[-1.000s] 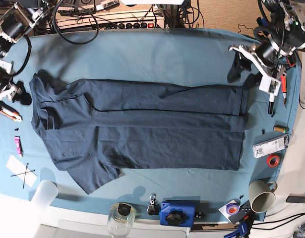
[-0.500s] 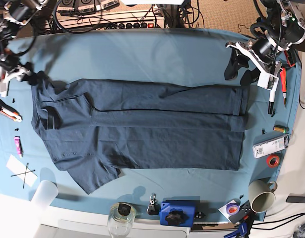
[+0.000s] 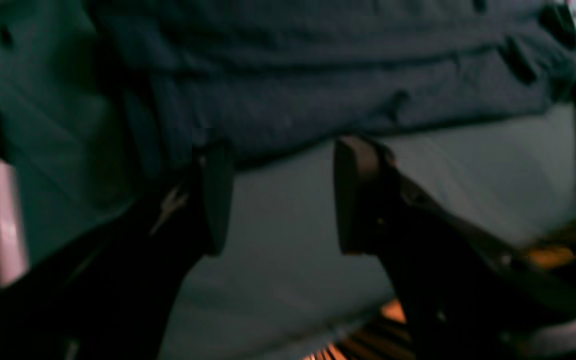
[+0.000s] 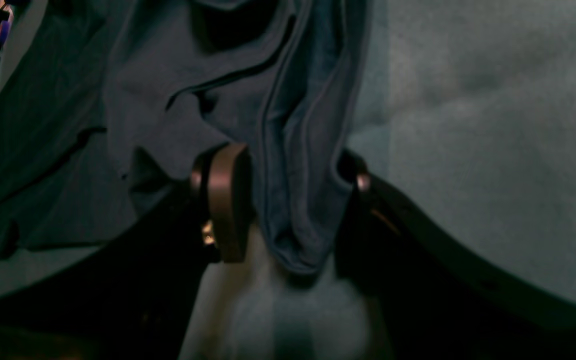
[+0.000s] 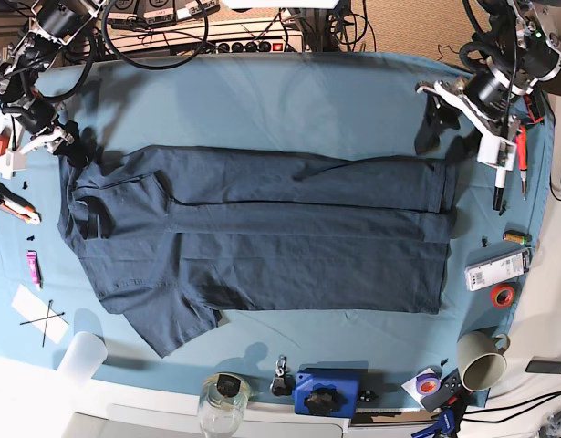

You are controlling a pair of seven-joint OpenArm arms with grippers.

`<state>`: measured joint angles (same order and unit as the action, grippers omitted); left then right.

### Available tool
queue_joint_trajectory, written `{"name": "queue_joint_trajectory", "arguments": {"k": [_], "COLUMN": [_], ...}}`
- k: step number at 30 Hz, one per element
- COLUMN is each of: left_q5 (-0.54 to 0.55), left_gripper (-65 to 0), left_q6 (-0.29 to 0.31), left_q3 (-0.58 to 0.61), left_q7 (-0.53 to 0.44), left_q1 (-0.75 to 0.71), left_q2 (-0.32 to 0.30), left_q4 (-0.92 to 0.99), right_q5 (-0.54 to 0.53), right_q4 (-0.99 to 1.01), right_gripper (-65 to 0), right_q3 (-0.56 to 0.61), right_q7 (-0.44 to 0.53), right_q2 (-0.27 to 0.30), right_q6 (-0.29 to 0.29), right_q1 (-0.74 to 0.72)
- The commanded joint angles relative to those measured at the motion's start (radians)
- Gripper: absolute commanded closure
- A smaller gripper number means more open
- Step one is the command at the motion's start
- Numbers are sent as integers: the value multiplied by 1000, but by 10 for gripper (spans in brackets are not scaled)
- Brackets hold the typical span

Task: Fold the T-shirt properly
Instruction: 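Grasp the folded edge corner with the left gripper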

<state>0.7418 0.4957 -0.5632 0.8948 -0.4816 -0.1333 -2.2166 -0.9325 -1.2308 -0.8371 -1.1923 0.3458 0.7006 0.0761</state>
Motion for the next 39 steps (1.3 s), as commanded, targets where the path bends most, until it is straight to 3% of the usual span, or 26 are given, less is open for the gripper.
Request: {"name": "queue_joint_trajectory", "arguments": {"k": [1, 4, 14, 23, 30, 35, 39], "left_q5": [-23, -97, -111, -99, -59, -38, -15], "left_gripper": [-322, -322, -322, -322, -319, -179, -48], "left_q6": [-5, -59, -163, -163, -163, -163, -163], "left_q3": [-2, -2, -2, -2, -2, -2, -2], "left_q7": [-48, -73, -38, 15, 144, 244, 277], "left_q1": [10, 53, 222, 360, 436, 435, 435], "left_q2": [-6, -6, -6, -11, -11, -11, -11], "left_q4": [-6, 50, 317, 587, 746, 748, 748], "right_q5": [22, 21, 21, 21, 21, 37, 36], "right_q4": [-11, -11, -11, -11, -11, -11, -11], "right_gripper": [-262, -262, -262, -262, -254, -103, -24], "right_q3": [-2, -2, -2, -2, 13, 109, 137], "right_q7": [-10, -11, -27, -27, -26, -22, 29], "right_q2": [17, 17, 17, 17, 19, 20, 19], "right_q6": [-2, -2, -2, -2, -2, -2, -2], "right_q1": [-8, -10, -10, -10, -13, -13, -13]}}
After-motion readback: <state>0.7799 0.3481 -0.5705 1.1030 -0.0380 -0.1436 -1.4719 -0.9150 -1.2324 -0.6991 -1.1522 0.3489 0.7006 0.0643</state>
